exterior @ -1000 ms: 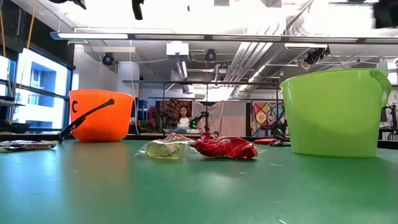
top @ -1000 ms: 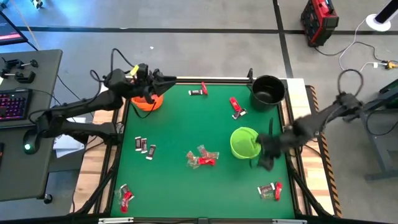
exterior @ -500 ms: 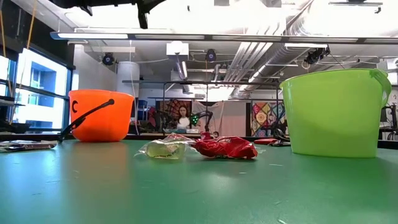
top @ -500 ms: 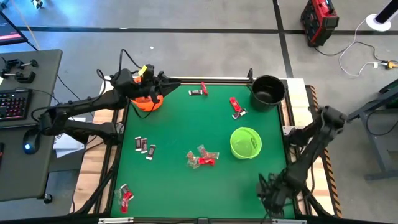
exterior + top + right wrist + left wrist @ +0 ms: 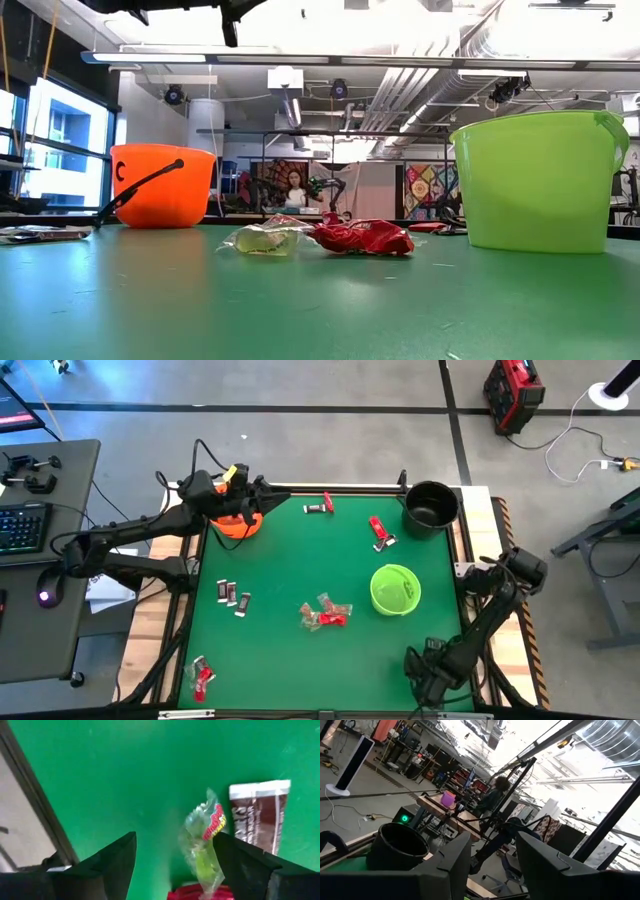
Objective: Sort candy by brand, put in halloween buckets
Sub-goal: Put the green gummy into the orange bucket
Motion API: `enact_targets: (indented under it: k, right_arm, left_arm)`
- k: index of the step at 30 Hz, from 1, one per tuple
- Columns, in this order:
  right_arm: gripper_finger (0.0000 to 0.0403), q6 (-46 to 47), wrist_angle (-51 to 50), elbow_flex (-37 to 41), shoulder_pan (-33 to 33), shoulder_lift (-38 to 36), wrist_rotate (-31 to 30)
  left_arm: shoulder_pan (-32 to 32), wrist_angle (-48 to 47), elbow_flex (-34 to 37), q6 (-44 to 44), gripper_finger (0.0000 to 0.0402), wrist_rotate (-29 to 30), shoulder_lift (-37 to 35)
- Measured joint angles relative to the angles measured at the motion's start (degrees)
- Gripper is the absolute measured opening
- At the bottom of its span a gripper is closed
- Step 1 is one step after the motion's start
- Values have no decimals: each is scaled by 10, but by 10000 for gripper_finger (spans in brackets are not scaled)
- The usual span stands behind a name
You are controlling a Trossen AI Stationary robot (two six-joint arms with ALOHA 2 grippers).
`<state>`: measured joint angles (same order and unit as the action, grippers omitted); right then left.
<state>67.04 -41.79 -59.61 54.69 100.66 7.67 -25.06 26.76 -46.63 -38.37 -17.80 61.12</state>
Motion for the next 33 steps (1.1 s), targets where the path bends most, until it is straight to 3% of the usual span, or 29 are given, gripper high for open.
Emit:
enact_targets:
  k: [5,13,18,24,28,33]
  right_arm:
    - [225,-2,0,0,-4,1,-10]
    - [21,-6,-12,-19,-4,0,21]
    - [30,-12,-54,-62,-6,-32,18]
    - [7,-41,-165,-114,-46,-125,-30]
    - [12,-119,-204,-143,-131,-200,-126]
    - [4,-346,-133,-144,-281,-250,-230]
  left_arm:
    - [0,0,0,0,146,0,0]
    - [0,0,0,0,146,0,0]
    - [0,0,0,0,146,0,0]
    - [-6,7,0,0,146,-1,0]
    - [-14,32,0,0,146,-1,0]
    - [-16,65,0,-27,146,-30,-6]
